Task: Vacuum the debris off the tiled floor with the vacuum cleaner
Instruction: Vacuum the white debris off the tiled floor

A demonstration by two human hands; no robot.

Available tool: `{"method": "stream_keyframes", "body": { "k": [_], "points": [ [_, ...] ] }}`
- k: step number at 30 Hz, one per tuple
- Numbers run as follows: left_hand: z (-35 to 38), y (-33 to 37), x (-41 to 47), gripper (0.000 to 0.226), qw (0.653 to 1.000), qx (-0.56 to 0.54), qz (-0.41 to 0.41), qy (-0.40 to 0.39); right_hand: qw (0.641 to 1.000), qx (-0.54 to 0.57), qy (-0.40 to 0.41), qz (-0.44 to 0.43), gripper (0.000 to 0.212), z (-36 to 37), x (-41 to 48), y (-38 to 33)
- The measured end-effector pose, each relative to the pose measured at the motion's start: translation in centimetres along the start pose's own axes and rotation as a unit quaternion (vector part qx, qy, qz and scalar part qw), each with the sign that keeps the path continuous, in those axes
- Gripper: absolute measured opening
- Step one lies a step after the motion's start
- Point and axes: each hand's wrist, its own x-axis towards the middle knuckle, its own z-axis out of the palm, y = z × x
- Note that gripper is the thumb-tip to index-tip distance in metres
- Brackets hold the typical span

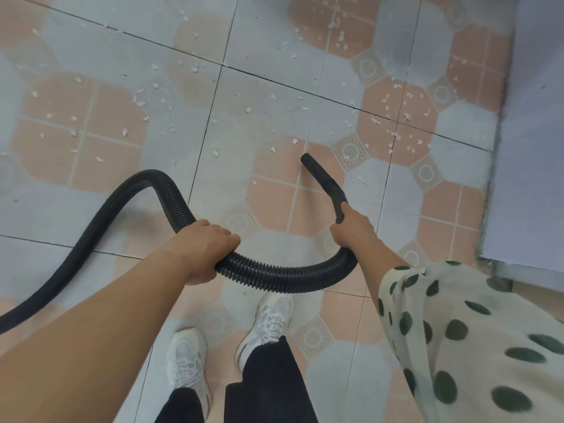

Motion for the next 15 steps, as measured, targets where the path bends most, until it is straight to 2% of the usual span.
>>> {"method": "stream_keyframes", "body": {
  "k": [7,12,15],
  "points": [
    [-0.8,-0.6,1.8,0.026,1.0,-0.008,-0.027,-0.01,0.998,-0.039,-0.007,-0.047,0.064,-2.9,3.1,-1.8],
    [-0.9,-1.3,1.7,0.026,1.0,0.011,-0.015,-0.008,0.994,-0.069,-0.032,-0.074,0.063,-2.9,2.9,-1.8],
    [-0.6,-1.5,1.0,0.03,0.998,0.038,-0.02,-0.046,0.989,-0.098,-0.06,-0.091,0.069,-1.8,1.7,-1.2]
  ]
}}
